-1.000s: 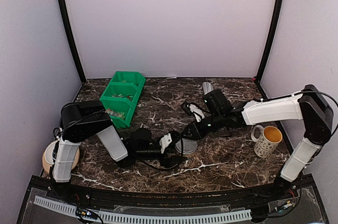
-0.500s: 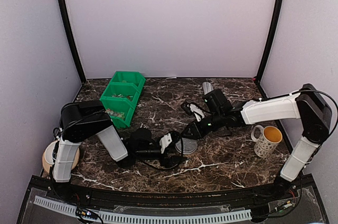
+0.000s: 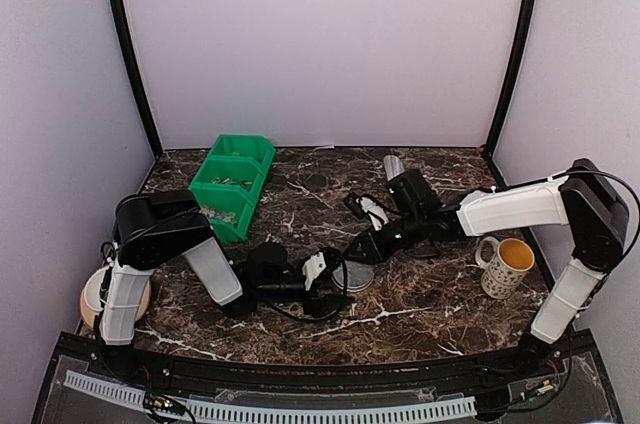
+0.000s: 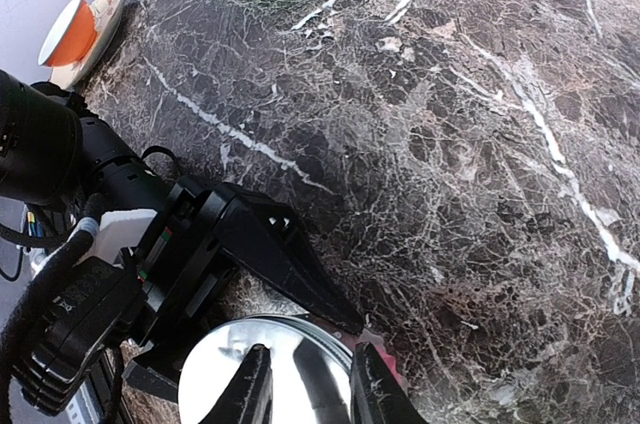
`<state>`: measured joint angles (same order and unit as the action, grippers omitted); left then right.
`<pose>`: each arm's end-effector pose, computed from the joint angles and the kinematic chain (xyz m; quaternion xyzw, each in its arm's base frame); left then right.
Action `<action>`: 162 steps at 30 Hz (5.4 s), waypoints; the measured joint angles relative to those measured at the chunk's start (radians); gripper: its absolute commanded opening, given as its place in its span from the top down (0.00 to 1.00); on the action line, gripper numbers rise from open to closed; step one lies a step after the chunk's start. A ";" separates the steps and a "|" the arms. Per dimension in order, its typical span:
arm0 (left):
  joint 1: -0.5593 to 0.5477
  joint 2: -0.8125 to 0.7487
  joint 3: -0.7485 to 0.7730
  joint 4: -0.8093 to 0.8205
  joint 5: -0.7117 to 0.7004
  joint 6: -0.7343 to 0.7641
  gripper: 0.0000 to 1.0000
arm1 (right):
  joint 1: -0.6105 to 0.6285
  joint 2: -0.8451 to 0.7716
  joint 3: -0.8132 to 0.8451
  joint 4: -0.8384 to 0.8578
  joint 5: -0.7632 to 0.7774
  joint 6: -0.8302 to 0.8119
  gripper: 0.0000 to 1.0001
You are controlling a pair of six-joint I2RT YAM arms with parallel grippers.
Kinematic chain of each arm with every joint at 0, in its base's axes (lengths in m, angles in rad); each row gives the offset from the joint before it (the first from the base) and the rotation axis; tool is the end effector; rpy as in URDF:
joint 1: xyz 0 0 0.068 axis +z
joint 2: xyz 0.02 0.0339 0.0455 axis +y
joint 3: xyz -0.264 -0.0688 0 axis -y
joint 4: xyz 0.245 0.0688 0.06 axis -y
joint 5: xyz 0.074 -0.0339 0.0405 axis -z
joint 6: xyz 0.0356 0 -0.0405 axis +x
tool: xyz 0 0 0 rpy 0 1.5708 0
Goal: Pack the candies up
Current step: Screw the box lid onto the packing box.
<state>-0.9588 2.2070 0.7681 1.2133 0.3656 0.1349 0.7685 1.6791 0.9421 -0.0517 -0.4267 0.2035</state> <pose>0.2039 -0.3127 0.0669 0.4967 0.5981 -0.3756 0.5045 0.2380 0.2506 0.1802 -0.3294 0.8452 0.3471 0.2379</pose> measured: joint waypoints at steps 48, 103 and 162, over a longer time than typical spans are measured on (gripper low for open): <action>0.000 0.001 0.002 0.000 -0.002 0.000 0.54 | 0.034 -0.256 -0.346 0.203 0.103 0.143 0.89; 0.025 -0.001 0.039 -0.089 0.155 0.083 0.52 | 0.074 -0.206 -0.208 0.044 0.051 -0.683 0.08; 0.012 -0.001 0.090 -0.132 -0.034 0.014 0.52 | 0.199 -0.134 -0.345 0.443 0.455 -0.219 0.14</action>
<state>-0.9470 2.2063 0.8585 1.0817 0.3321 0.1486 0.9676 1.5455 0.5972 0.3908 0.0284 -0.0158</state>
